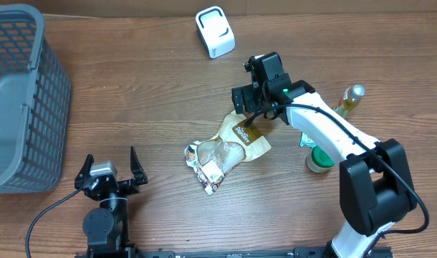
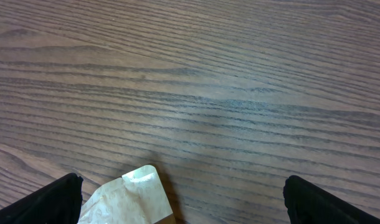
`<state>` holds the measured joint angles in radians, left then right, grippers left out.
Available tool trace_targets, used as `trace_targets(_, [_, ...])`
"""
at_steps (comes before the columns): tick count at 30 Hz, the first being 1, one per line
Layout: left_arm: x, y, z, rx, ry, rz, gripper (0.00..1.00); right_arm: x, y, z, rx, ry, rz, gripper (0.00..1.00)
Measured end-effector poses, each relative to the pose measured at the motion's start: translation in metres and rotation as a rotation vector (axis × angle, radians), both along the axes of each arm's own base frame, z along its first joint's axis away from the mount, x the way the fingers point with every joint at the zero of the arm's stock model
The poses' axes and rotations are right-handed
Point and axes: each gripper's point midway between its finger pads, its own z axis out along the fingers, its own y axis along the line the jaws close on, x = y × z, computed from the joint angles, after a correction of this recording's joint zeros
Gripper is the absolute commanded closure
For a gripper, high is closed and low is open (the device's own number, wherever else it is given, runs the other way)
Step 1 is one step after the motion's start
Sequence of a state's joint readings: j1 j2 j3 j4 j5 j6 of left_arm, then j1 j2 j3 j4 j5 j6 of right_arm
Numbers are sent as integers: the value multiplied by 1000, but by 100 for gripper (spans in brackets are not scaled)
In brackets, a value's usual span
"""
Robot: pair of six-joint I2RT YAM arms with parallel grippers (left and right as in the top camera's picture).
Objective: Scan the item barcode
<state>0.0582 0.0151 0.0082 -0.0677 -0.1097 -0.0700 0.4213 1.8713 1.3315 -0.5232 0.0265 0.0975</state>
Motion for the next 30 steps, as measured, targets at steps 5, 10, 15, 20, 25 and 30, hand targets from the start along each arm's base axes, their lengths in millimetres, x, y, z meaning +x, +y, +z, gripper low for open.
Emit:
trace_targets(5, [0, 0, 0, 0, 0, 0, 0, 0, 0, 0, 0, 0, 0, 0])
trace_targets(10, [0, 0, 0, 0, 0, 0, 1, 0, 0, 0, 0, 0, 0, 0])
trace_targets(15, [0, 0, 0, 1, 0, 0, 0, 0, 0, 0, 0, 0, 0, 0])
trace_targets(20, [0, 0, 0, 3, 1, 0, 0, 0, 0, 0, 0, 0, 0, 0])
trace_targets(25, [0, 0, 0, 3, 1, 0, 1, 0, 0, 0, 0, 0, 0, 0])
trace_targets(30, [0, 0, 0, 3, 1, 0, 0, -2, -1, 3, 0, 0, 0, 0])
